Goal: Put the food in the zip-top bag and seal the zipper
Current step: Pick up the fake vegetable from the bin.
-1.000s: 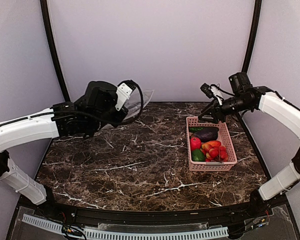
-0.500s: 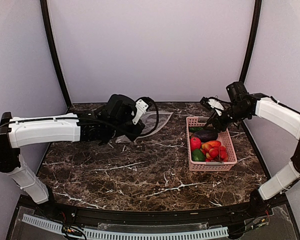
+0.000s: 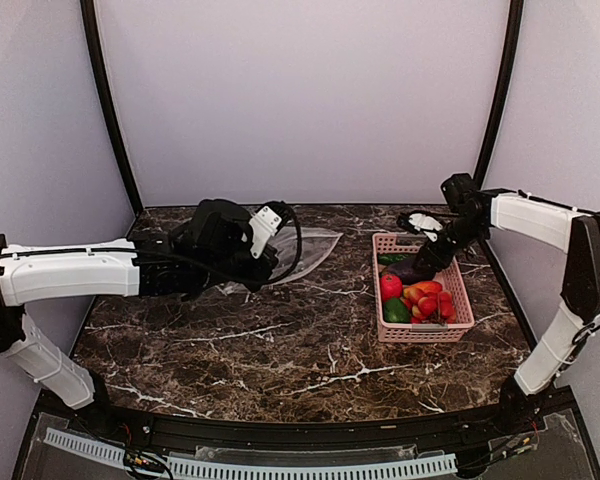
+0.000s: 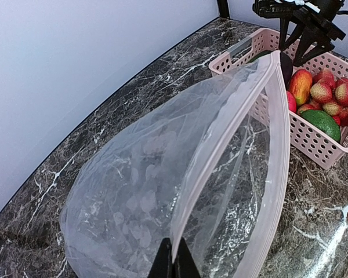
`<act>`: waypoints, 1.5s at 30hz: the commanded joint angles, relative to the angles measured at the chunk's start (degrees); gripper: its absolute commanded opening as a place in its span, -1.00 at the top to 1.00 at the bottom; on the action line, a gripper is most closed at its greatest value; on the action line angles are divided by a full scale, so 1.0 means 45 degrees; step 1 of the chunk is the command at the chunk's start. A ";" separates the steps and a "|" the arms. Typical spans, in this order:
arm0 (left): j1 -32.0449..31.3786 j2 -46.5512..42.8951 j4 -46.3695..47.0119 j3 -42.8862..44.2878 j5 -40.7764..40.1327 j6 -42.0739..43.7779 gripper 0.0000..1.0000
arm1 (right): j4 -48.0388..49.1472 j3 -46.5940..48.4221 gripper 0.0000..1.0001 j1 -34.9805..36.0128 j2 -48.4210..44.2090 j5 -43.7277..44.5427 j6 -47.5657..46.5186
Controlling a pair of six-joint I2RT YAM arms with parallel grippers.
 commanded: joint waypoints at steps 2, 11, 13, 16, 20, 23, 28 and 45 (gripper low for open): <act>0.0053 -0.0366 0.0172 -0.0694 0.0114 -0.0534 0.99 | -0.0417 0.1625 0.00 -0.0285 0.0971 0.0399 -0.1218; 0.0053 -0.0102 -0.0063 -0.0610 0.0252 -0.0648 0.99 | -0.1286 0.2899 -0.38 -0.0640 0.2964 0.0347 -0.2330; 0.0047 0.0009 -0.0074 -0.0612 0.0167 -0.0588 0.99 | -0.1476 0.2983 -0.43 -0.0675 0.3332 0.0322 -0.2402; 0.0054 0.0195 -0.0179 -0.0527 0.0183 -0.0542 0.99 | -0.1563 0.2902 -0.50 -0.0760 0.3721 0.0315 -0.2416; 0.0045 0.0261 -0.0218 -0.0489 0.0166 -0.0531 0.99 | -0.1695 0.2650 -0.60 -0.0901 0.3941 0.0159 -0.2321; 0.0052 0.0249 -0.0157 -0.0510 0.0065 -0.0453 0.99 | -0.1712 0.2435 -0.64 -0.0993 0.4024 0.0105 -0.2124; 0.0086 0.0244 -0.0107 -0.0555 -0.0038 -0.0420 0.99 | -0.1810 0.2219 -0.68 -0.1164 0.3774 -0.0050 -0.1813; 0.0482 0.0253 0.1269 -0.0881 -0.0923 -0.1277 0.98 | -0.2119 0.1925 0.11 -0.1749 -0.0172 -0.1150 -0.0012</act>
